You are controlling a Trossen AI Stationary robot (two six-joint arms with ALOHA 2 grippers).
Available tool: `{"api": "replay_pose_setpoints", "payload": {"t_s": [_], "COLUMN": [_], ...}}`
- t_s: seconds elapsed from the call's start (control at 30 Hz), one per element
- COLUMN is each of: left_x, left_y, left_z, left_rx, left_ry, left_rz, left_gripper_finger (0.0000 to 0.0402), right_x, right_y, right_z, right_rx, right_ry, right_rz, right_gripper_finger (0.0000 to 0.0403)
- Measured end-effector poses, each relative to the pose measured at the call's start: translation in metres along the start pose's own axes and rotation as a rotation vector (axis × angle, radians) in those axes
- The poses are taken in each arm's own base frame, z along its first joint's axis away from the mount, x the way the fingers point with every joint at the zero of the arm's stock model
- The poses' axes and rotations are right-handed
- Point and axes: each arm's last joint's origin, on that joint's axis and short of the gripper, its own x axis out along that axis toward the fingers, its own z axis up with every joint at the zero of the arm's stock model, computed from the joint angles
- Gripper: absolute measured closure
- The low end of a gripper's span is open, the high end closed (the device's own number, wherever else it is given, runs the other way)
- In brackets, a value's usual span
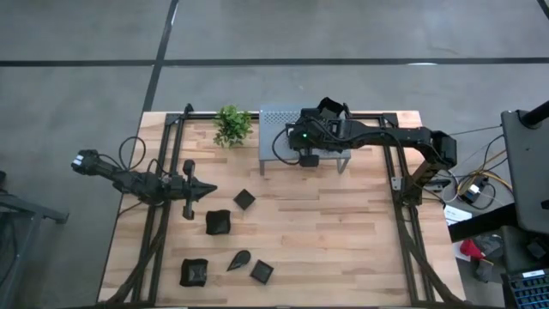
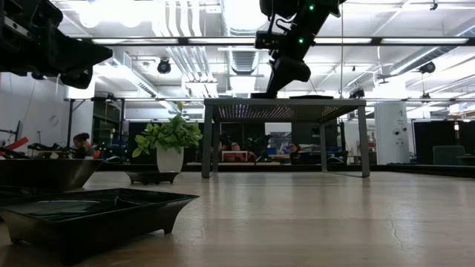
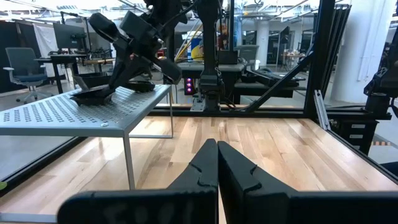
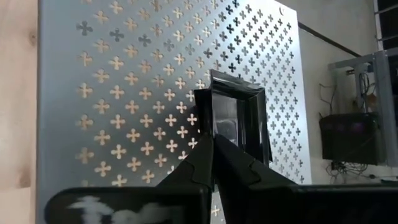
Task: Pick & Place Mini shaped plates
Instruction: Stack the square plate on top of the other square plate on the shelf
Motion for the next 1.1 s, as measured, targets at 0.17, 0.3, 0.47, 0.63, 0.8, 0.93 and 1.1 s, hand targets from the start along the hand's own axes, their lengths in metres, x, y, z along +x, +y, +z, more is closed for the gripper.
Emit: {"api": "replay_pose_setpoints", "payload": {"t_s": [0.17,0.3,0.47,0.63,0.8,0.93,1.1], "left_x": [0.000,0.000,0.000,0.000,0.000,0.000,0.000], "left_y": [0.000,0.000,0.000,0.000,0.000,0.000,0.000], "left_z": [0.000,0.000,0.000,0.000,0.000,0.000,0.000], "left_rx": [0.000,0.000,0.000,0.000,0.000,0.000,0.000], "left_ry": [0.000,0.000,0.000,0.000,0.000,0.000,0.000], "left_rz": [0.000,0.000,0.000,0.000,0.000,0.000,0.000], "left_gripper_finger": [0.0401,0.0401,0.0401,0.0401,0.0401,0.0401,0.0401], "right_x": [-0.001,-0.001,-0.001,-0.001,0.000,0.005,0.009], "right_y": [0.000,0.000,0.000,0.000,0.001,0.003,0.004], "right_z": [0.000,0.001,0.001,0.001,0.001,0.001,0.000], "right_rx": [-0.038,-0.063,-0.102,-0.116,-0.119,-0.123,-0.127], "right_ry": [0.025,0.028,0.026,0.027,0.029,0.040,0.057], "right_rz": [-0.058,-0.072,-0.072,-0.072,-0.070,-0.065,-0.071], "right_gripper_finger": [0.0394,0.0394,0.0394,0.0394,0.0394,0.0386,0.0348]}}
